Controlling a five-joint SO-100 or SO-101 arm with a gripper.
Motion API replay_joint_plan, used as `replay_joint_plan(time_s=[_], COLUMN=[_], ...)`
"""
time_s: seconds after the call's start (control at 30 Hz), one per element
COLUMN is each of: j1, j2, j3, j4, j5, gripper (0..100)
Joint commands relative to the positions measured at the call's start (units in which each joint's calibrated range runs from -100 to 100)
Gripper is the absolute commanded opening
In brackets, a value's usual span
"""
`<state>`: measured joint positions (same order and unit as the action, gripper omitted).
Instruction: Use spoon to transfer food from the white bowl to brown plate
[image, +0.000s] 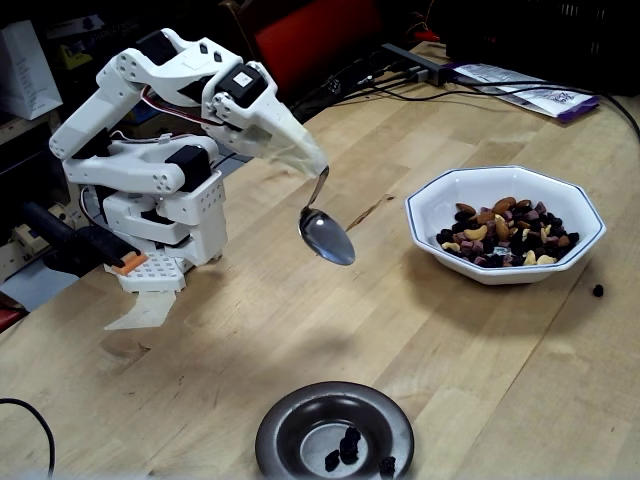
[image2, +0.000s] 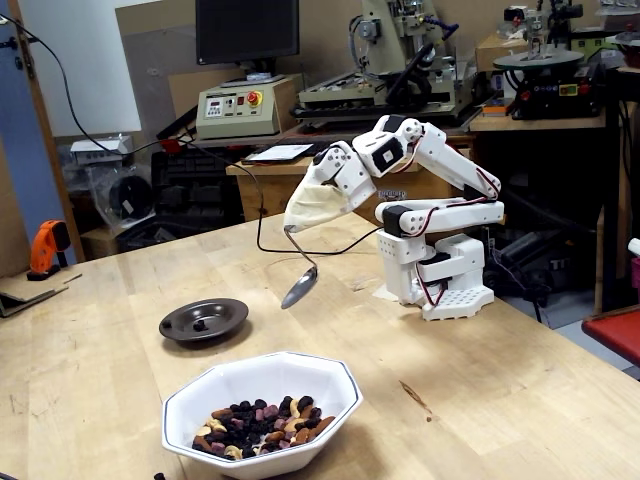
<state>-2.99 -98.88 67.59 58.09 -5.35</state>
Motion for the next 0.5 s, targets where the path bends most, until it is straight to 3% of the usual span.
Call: replay_joint_plan(time_s=[0.0, 0.47], j1=[0.03, 0.18], j2=[0.25, 0.25], j3=[-4.05, -3.52], j4=[0.57, 0.96], j5=[-0.15, 0.05], gripper=[4, 4])
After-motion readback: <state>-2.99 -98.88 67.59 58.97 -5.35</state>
